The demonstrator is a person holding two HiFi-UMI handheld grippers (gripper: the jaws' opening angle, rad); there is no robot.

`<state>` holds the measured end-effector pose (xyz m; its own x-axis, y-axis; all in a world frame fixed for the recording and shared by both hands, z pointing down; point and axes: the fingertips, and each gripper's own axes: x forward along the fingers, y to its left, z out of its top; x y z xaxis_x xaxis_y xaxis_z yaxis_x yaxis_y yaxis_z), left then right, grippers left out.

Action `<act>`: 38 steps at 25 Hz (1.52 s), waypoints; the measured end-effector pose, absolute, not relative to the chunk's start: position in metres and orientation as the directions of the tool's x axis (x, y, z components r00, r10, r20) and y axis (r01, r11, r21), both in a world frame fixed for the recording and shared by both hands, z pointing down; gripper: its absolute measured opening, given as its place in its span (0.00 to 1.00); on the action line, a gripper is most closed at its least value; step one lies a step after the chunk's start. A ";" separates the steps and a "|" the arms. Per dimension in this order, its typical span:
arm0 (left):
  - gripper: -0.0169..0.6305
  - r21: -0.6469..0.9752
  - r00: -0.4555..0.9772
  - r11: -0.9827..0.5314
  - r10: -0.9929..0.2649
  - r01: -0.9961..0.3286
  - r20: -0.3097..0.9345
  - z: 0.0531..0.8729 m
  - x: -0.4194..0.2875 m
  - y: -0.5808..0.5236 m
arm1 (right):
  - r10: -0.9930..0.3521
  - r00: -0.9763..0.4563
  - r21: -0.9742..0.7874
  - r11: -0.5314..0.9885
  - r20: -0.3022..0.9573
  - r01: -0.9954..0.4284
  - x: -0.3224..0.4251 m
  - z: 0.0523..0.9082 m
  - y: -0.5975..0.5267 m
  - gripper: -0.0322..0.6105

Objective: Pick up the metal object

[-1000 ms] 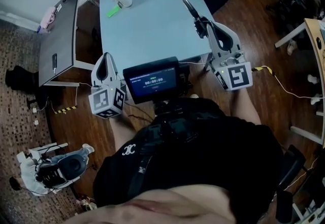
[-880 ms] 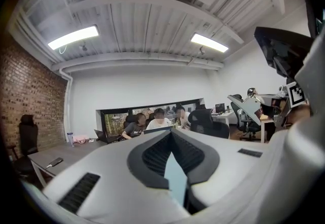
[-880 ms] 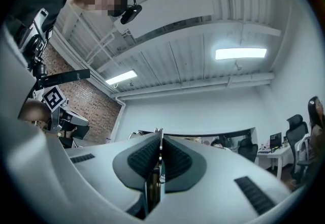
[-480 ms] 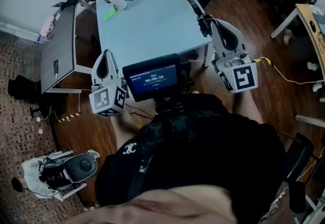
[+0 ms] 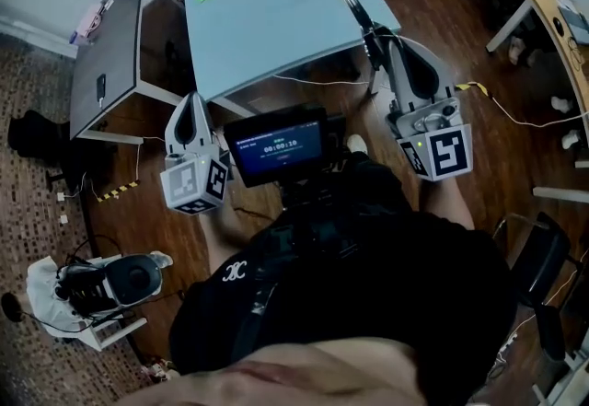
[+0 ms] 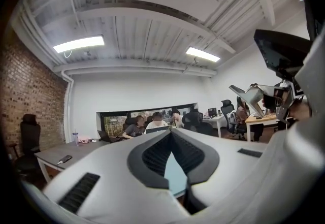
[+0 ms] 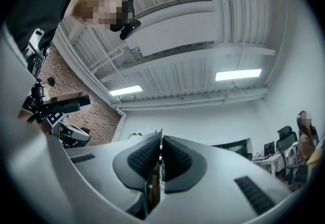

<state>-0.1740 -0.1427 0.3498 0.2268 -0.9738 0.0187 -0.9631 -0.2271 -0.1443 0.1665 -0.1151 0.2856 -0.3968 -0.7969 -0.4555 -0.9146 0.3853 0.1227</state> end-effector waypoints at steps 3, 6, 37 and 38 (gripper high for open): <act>0.04 -0.127 0.236 -0.239 -0.971 -0.963 0.034 0.360 -0.191 -0.099 | -0.802 -0.394 0.104 0.391 -0.450 -0.915 0.143 0.289 -0.065 0.03; 0.04 -0.116 0.258 -0.262 -0.965 -0.958 0.047 0.364 -0.199 -0.063 | -0.807 -0.408 0.110 0.402 -0.427 -0.909 0.123 0.292 -0.021 0.03; 0.04 -0.172 0.248 -0.240 -0.969 -0.955 -0.024 0.330 -0.157 0.004 | -0.806 -0.391 0.105 0.387 -0.444 -0.916 0.177 0.269 0.043 0.03; 0.04 -0.173 0.245 -0.237 -0.969 -0.956 -0.028 0.329 -0.152 0.004 | -0.805 -0.398 0.104 0.395 -0.440 -0.913 0.180 0.271 0.042 0.03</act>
<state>-0.1523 0.0043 0.3288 0.2455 -0.9690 -0.0278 -0.9560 -0.2372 -0.1725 0.1801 0.0416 0.2708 -0.3982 -0.8050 -0.4399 -0.9129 0.3948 0.1038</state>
